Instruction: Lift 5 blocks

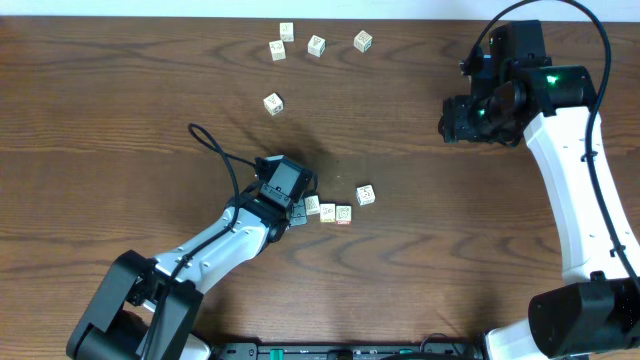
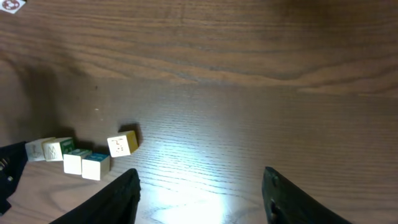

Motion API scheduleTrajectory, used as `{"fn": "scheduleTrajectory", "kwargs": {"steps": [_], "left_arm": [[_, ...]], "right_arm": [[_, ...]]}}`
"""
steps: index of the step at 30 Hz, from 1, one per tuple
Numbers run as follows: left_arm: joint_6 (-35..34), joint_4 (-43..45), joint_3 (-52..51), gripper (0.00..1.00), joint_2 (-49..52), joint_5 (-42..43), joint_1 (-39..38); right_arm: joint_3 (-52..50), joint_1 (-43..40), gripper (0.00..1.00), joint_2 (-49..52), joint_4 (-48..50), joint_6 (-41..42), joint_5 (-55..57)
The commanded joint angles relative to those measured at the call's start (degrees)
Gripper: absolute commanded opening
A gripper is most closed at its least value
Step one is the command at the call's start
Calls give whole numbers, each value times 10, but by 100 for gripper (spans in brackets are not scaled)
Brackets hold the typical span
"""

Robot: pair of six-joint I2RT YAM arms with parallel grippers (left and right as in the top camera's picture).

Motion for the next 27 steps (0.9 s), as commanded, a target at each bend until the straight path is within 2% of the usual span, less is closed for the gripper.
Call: {"fn": "scheduleTrajectory", "kwargs": {"steps": [1,2,3,5,11,18,22,27], "left_arm": [[14,-1,-1,8,2,1,2],[14,-1,-1,7,2,1,2],[14,-1,-1,7,2,1,2],[13,-1,-1,7,2,1,2],[14,-5,-1,7,2,1,2],[17,-6,-1,7,2,1,2],[44,-7,-1,7,2,0,3],[65,-19,1,7,-1,-4,36]], "right_arm": [[3,0,55,-3,1,14,-3],[-1,0,47,-2,-1,28,1],[-7,0,34,-1,-7,47,5],[-24,0,1,-1,-21,77,11],[-114,26,1,-3,-37,109,-24],[-257,141,1,-3,36,145,-61],[-276,224,1,-3,61,173,-68],[-276,289,1,-3,85,208,-68]]}}
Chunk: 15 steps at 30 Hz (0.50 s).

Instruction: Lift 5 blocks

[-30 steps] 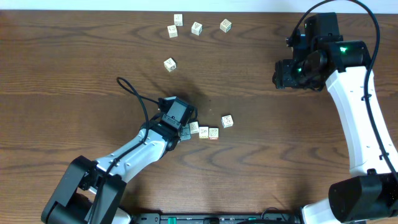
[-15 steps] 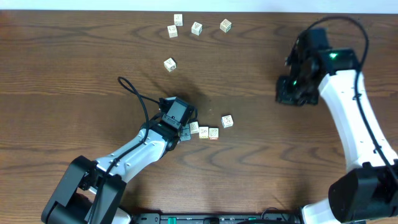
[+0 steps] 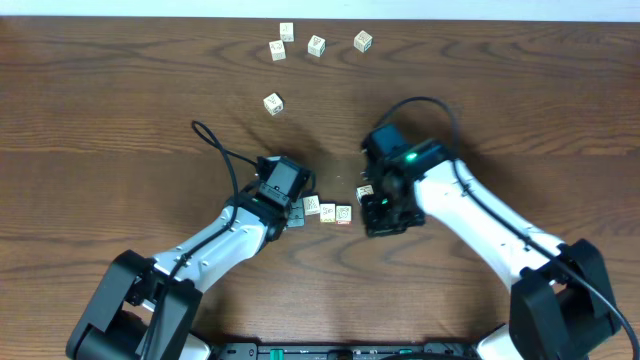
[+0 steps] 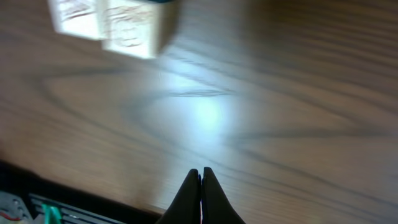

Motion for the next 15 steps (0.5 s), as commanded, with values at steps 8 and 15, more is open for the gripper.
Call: {"fn": "scheduleTrajectory", "kwargs": {"steps": [8,15], "left_arm": [[63,-59,8,7,-98,-8,163],[69,-103,8,9,-227,0,313]], "right_arm": [[1,51,1,-4,24,55,-7],[-4,74,1,-4,78,79,-7]]}}
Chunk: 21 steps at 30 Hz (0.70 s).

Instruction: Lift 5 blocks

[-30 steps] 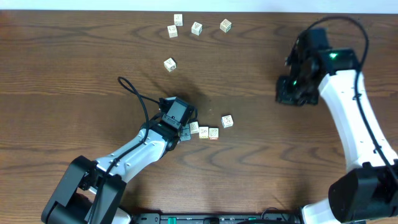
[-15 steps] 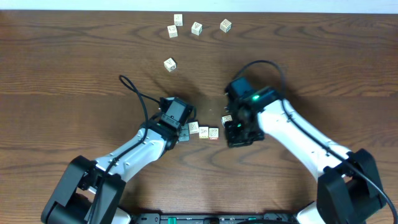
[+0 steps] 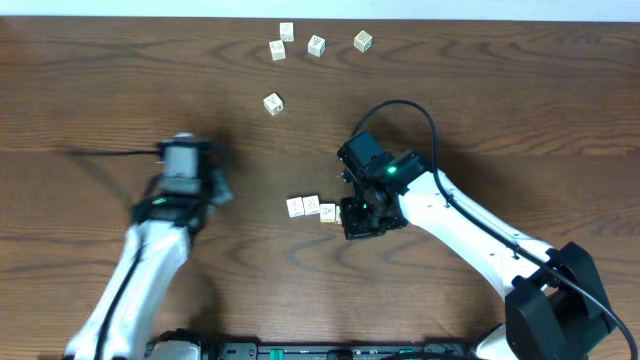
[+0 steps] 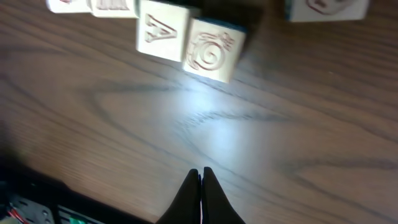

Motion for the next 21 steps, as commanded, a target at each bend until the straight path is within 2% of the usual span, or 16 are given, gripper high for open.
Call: {"fn": "scheduleTrajectory", "kwargs": {"steps": [1,10,21], "left_arm": [[14,-34,8,9,-48,2,57],[14,-68,8,9,-71,5,77],[14,-68,8,9,-71,13,77]], "right_arm": [[-6,29,1,-4,24,31,-1],[-60,90,1,-4,99,79,30],[-135,94,1,-4,201,76,34]]}}
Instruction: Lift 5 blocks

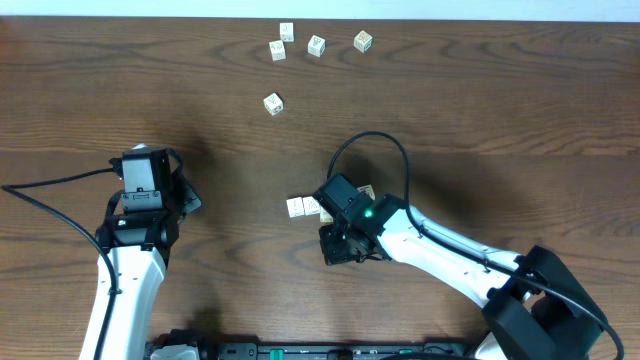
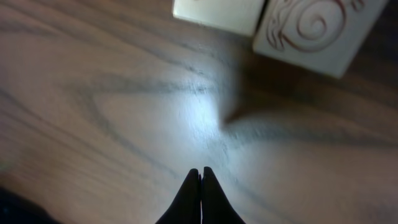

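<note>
A short row of small cream letter blocks lies at the table's middle; two of them (image 1: 296,207) (image 1: 312,205) show left of my right arm, and another (image 1: 365,190) peeks out behind it. My right gripper (image 1: 336,248) (image 2: 200,175) is shut with nothing in it, low over the wood just in front of the row. Its wrist view shows a swirl-marked block (image 2: 314,31) and a plain-faced neighbour (image 2: 217,9) close ahead. My left gripper (image 1: 183,200) is far off at the left; its jaws are unclear.
Several more cream blocks lie at the far edge (image 1: 287,31) (image 1: 316,45) (image 1: 363,41), with one alone (image 1: 273,103) nearer the middle. The left arm's black cable (image 1: 60,180) trails across the left of the wooden table (image 1: 520,120).
My right gripper, still shut, has shifted left and nearer along the row and sits closer to the blocks. The left arm has drawn back a little further left.
At first my left gripper was at the row of blocks and my right gripper hung open at the far right. Then the right gripper was shut, down beside the row. After that the left arm stood away at the left, and the right gripper has stayed shut by the row.
</note>
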Motion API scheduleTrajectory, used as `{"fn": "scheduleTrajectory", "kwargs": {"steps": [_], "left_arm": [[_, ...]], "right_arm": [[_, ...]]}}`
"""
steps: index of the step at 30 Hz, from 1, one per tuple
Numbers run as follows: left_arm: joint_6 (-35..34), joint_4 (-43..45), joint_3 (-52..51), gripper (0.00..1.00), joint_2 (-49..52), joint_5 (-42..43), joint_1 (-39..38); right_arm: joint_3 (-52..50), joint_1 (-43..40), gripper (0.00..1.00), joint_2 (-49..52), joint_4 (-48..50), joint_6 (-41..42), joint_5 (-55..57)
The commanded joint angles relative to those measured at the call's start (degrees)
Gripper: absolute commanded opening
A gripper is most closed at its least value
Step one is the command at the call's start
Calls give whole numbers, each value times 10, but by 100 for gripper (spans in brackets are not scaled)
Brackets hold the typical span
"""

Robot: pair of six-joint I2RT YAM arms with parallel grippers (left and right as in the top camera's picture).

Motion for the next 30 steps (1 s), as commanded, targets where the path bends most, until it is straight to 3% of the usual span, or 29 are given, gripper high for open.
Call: {"fn": "scheduleTrajectory", "kwargs": {"steps": [1,30], "left_arm": [[8,-1,8,9,-3,6,2],[8,-1,8,9,-3,6,2]], "right_arm": [[-20,3,1,-4,31,0,15],[-44,3,1,19,148,-82,80]]}}
